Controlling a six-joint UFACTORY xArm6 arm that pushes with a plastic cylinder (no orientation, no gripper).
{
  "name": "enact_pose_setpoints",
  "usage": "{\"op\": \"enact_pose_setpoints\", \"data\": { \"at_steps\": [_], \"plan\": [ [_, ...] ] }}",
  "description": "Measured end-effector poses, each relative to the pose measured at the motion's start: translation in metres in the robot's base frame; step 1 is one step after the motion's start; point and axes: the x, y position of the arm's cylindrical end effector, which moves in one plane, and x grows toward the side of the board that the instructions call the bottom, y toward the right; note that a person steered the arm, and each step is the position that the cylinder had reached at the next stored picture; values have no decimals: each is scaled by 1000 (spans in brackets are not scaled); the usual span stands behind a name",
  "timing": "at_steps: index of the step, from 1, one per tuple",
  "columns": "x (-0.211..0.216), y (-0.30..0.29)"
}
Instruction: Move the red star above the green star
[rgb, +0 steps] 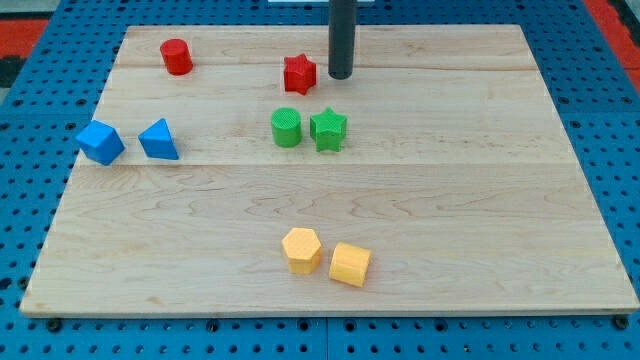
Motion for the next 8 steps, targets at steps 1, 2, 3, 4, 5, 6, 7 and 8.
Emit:
{"op": "enact_pose_setpoints", "data": {
  "at_steps": [1, 2, 3, 4, 5, 6, 7, 8],
  "plan": [
    [-35, -66],
    [48, -64],
    [33, -3],
    [-4, -82],
    [-71, -3],
    [-55, 61],
    [-20, 33],
    [-21, 26]
  ]
}}
